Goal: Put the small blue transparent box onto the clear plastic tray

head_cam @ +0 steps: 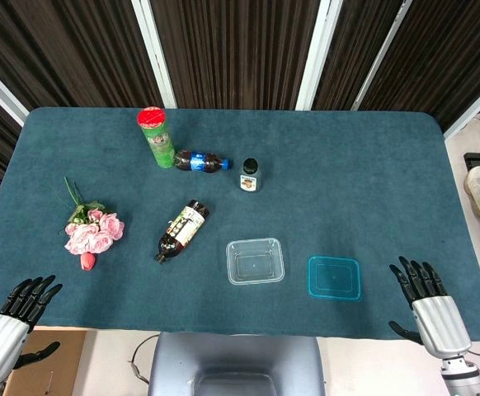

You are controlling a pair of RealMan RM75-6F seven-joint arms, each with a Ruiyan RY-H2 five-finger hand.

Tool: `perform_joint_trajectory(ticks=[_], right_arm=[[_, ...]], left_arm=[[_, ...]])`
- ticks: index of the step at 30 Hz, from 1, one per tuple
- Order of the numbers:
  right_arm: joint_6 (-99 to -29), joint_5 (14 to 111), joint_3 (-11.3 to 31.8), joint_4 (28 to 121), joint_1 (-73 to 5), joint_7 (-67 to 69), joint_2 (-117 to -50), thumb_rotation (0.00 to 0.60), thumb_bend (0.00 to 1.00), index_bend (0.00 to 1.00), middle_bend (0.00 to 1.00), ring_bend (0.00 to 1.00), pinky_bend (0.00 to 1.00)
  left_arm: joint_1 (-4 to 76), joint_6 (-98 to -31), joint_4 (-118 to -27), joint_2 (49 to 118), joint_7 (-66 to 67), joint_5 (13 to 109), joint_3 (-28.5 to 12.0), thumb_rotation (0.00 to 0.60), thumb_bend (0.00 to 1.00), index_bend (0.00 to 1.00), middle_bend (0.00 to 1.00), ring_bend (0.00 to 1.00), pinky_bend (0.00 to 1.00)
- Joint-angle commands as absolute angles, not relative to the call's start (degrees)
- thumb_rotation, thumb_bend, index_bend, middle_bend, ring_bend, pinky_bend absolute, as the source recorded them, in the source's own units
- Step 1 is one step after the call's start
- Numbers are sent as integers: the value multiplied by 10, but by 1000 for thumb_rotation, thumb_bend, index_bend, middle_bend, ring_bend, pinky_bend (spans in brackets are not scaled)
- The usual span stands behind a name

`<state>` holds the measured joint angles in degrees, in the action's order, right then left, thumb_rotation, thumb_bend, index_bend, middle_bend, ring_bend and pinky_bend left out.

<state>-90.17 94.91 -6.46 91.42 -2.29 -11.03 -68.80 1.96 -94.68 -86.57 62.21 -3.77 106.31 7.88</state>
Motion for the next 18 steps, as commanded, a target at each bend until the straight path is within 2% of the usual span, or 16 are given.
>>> perform_joint_trajectory(ticks=[1, 6, 9, 18], right_arm=[[-894, 948, -65, 918, -23, -101, -683, 600, 181, 22, 0, 0, 0], [-866, 946, -63, 923, -34, -81, -674, 600, 181, 3, 0, 0, 0], [-818, 954, -61, 916, -65, -41, -671, 600, 180, 0, 0, 0, 0], [-549, 807, 6, 921, -207, -29, -668, 600, 181, 0, 0, 0, 0]], left_arm=[[19, -947, -865, 622, -37, 1062, 79, 600, 427, 0, 18, 16, 100], [19, -948, -865, 621, -42, 1061, 79, 600, 427, 0, 18, 16, 101], [21, -945, -865, 622, -42, 1061, 77, 600, 426, 0, 18, 16, 100], [24, -935, -867, 622, -43, 1054, 75, 600, 427, 0, 18, 17, 101]])
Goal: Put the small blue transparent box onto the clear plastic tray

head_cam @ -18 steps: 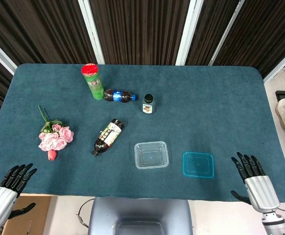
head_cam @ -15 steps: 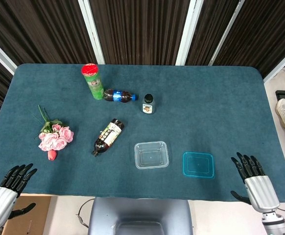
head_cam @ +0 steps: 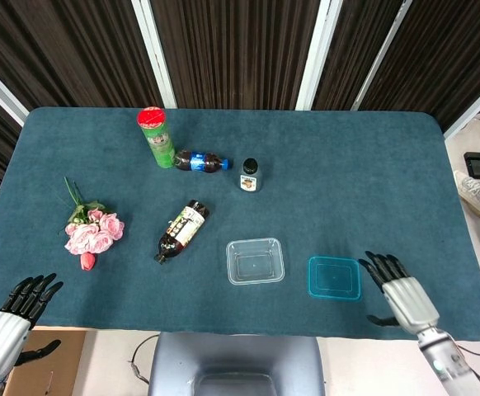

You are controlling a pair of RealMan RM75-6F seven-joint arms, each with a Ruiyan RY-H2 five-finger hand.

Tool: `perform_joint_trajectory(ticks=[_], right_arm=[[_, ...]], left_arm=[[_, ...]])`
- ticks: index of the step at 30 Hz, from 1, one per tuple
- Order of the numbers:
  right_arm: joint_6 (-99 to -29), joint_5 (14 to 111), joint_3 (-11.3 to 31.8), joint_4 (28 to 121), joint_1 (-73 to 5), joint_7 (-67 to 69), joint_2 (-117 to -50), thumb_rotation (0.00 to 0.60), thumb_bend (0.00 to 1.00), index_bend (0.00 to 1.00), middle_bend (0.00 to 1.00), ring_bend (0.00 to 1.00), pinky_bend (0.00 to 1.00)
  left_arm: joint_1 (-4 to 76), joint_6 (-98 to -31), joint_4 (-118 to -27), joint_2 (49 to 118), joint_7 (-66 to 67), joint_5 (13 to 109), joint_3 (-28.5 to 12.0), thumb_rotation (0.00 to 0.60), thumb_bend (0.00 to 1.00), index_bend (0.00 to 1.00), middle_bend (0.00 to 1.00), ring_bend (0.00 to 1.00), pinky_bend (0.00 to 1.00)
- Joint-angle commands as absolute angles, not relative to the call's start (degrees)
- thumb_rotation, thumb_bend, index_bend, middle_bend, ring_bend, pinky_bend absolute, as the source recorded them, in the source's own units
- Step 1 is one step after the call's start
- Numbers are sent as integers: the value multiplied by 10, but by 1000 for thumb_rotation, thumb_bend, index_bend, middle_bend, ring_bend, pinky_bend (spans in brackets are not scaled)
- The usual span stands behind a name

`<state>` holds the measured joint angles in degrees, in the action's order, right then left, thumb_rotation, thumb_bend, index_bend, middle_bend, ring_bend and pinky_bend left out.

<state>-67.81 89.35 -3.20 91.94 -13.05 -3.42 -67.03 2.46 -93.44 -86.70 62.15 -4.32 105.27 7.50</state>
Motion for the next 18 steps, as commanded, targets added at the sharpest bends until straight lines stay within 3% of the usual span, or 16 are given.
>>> perform_joint_trajectory(ticks=[1, 7, 18], right_arm=[[-524, 789, 10, 921, -219, -33, -668, 600, 181, 0, 0, 0, 0], [-411, 680, 30, 922, -278, -53, -667, 600, 181, 13, 0, 0, 0], [-396, 615, 25, 945, -309, -96, -662, 600, 181, 93, 25, 0, 0]], left_arm=[[24, -936, -867, 622, -42, 1054, 76, 600, 427, 0, 17, 17, 101], [24, -931, -869, 625, -30, 1057, 77, 600, 427, 0, 18, 16, 100], [23, -934, -868, 626, -30, 1059, 78, 600, 427, 0, 18, 17, 101]])
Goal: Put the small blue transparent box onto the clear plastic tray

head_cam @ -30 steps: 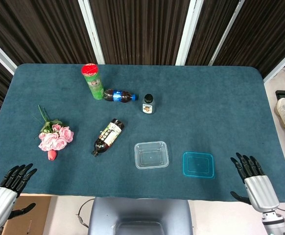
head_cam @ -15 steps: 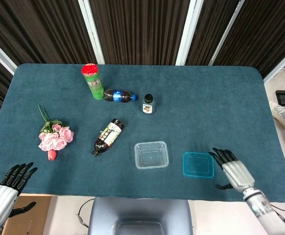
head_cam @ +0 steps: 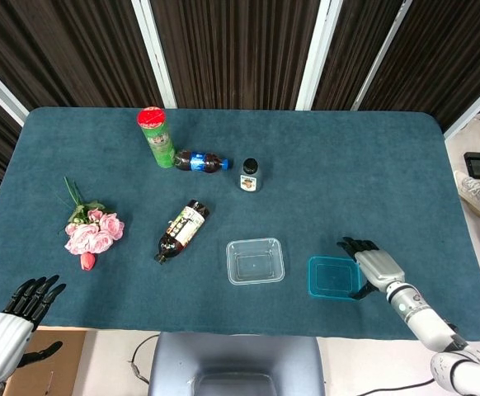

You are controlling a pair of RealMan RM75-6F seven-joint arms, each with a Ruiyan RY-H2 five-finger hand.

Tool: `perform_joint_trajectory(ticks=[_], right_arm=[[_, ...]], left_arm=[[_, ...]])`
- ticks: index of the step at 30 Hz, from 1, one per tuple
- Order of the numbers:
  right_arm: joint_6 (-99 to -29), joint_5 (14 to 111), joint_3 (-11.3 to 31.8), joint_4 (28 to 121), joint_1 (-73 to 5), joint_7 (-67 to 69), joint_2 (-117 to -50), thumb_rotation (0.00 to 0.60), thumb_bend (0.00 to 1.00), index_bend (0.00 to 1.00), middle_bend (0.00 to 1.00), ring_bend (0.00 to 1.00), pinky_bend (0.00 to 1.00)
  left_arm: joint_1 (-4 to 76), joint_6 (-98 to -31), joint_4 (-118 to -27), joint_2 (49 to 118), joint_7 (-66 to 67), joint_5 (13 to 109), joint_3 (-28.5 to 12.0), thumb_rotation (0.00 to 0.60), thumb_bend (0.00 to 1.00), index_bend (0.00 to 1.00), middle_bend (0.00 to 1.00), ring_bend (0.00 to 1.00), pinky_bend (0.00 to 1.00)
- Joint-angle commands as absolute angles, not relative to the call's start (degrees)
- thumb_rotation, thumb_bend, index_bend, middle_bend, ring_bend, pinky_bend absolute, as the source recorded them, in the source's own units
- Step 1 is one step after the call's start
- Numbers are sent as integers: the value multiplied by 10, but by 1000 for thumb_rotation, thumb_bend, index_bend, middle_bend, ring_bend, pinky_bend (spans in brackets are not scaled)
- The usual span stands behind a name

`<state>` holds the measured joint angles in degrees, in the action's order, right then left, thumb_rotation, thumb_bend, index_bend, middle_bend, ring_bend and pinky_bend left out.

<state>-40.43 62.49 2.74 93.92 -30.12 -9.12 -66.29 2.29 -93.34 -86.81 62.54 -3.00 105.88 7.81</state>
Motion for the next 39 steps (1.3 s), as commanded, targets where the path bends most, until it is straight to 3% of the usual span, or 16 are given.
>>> perform_joint_trajectory(ticks=[1, 39], right_arm=[[-395, 612, 24, 946, -311, -98, -663, 600, 181, 93, 25, 0, 0], [-465, 497, -21, 941, -353, -231, -739, 600, 180, 163, 53, 0, 0]], left_arm=[[23, -933, -868, 626, -30, 1060, 78, 600, 427, 0, 17, 17, 101], [21, -945, -863, 622, -42, 1067, 80, 600, 427, 0, 17, 17, 100]])
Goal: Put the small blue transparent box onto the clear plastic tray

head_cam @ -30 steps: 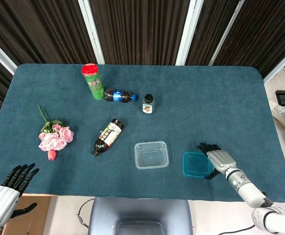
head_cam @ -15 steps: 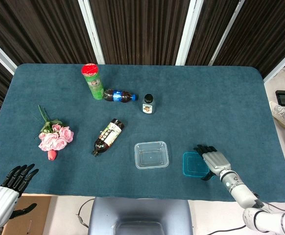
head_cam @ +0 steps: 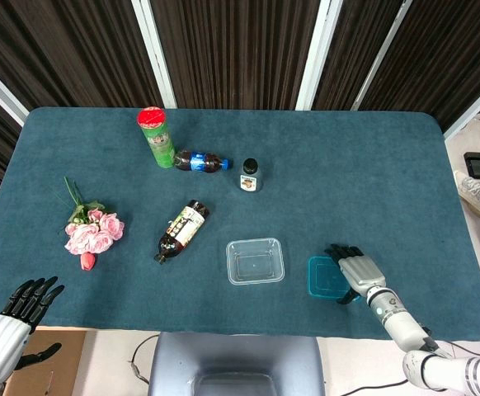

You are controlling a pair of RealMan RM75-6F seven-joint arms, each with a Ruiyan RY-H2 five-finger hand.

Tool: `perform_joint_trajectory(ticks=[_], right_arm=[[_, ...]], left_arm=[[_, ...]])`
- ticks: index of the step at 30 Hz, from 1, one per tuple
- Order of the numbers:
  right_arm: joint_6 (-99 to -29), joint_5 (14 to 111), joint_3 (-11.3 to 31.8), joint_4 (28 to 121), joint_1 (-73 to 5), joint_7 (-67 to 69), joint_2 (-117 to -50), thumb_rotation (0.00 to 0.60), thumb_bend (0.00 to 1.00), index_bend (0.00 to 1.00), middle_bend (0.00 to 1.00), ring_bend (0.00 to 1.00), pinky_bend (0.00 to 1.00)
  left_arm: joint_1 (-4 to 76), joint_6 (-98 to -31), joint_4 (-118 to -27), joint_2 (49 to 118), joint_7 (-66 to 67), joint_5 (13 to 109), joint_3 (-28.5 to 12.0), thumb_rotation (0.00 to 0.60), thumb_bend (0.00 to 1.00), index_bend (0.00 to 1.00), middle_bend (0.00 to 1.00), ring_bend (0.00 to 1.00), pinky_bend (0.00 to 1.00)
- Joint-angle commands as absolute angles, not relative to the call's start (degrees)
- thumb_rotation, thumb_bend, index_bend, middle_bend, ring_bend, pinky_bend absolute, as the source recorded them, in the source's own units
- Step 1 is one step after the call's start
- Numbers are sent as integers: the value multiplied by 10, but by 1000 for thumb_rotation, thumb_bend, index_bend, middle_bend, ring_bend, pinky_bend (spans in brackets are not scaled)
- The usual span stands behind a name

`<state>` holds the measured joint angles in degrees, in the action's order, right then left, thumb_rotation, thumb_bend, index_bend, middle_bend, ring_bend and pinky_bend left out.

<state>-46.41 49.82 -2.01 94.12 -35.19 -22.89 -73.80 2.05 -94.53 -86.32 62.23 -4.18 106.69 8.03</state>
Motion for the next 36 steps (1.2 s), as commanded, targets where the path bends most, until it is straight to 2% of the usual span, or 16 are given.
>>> perform_joint_trajectory(ticks=[1, 13, 22, 31, 36], right_arm=[[-466, 496, -22, 941, -354, -233, -740, 600, 181, 163, 53, 0, 0], [-474, 483, -29, 938, -359, -246, -750, 600, 180, 178, 63, 0, 0], [-477, 467, -34, 931, -365, -261, -759, 600, 181, 236, 107, 0, 0], [-483, 458, -37, 934, -367, -267, -758, 600, 180, 321, 179, 2, 0], [-490, 460, -38, 932, -366, -271, -761, 600, 180, 466, 270, 74, 6]], left_arm=[[21, -945, -863, 622, -42, 1067, 80, 600, 427, 0, 17, 17, 101], [21, -948, -862, 621, -47, 1067, 80, 600, 428, 0, 18, 17, 100], [21, -948, -862, 621, -48, 1068, 80, 600, 428, 0, 17, 16, 100], [20, -950, -861, 621, -48, 1068, 80, 600, 428, 0, 17, 16, 100], [20, -950, -861, 621, -49, 1068, 80, 600, 427, 0, 17, 17, 100]])
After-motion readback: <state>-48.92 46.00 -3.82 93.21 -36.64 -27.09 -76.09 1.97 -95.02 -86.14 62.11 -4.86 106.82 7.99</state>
